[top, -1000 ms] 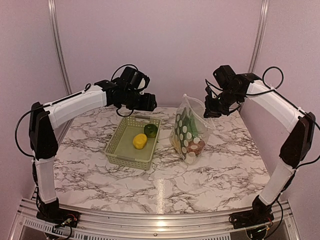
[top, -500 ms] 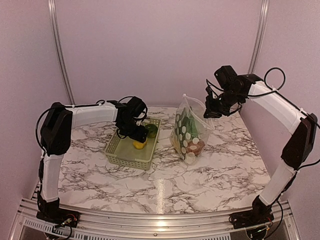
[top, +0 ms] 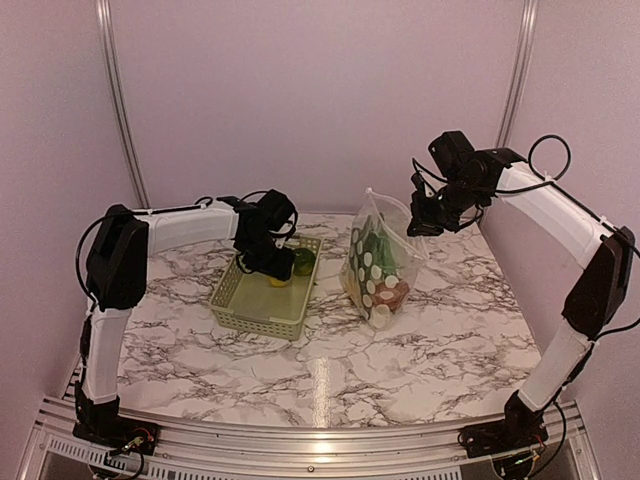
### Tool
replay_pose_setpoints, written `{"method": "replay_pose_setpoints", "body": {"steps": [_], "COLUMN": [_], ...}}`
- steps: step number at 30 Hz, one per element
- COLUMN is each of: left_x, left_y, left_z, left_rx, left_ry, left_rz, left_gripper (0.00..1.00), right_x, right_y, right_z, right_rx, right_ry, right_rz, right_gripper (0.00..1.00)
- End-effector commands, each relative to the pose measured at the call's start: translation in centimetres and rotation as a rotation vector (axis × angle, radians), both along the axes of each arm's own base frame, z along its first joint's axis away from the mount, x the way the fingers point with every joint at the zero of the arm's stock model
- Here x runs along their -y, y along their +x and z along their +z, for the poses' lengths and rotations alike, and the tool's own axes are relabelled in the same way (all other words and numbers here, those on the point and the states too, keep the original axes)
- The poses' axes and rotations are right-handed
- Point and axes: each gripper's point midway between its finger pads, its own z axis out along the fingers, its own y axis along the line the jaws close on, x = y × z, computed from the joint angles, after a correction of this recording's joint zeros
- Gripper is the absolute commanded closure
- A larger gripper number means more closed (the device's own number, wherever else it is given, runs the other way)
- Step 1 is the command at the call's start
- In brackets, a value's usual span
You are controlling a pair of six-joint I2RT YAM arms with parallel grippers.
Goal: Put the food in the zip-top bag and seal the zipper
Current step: Pick up the fake fruit from the bin.
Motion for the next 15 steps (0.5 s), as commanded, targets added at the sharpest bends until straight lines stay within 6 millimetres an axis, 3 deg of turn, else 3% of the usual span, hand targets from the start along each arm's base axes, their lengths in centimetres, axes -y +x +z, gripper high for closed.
{"method": "replay_pose_setpoints", "body": {"steps": [1, 8, 11, 15], "left_x": [1.6, 7.5, 10.7, 15.2], "left_y": [1.7, 1.8, 0.5, -1.1], "left_z": [11.2, 24.1, 28.4, 32.0], "left_rx": [0.187, 0.382, 0.400, 0.372], "left_ry": [-0.190, -0.678, -0.910, -1.104], "left_rz": [0.028, -0.053, -0.076, -0.105], "left_gripper": [0.42, 0.46, 0.46, 0.46], "right_x": [0.1, -0.6, -0.8, -1.0], "right_y": [0.2, 0.4, 0.5, 0.6], "right_z": [1.3, 1.6, 1.7, 2.3], "right_rx": [0.036, 0.039, 0.043, 0.058], "right_ry": [0.024, 0.025, 0.027, 0.035], "right_rz": [-0.006, 0.016, 0.021, 0.022], "right_gripper": [1.00, 1.00, 1.00, 1.00]}}
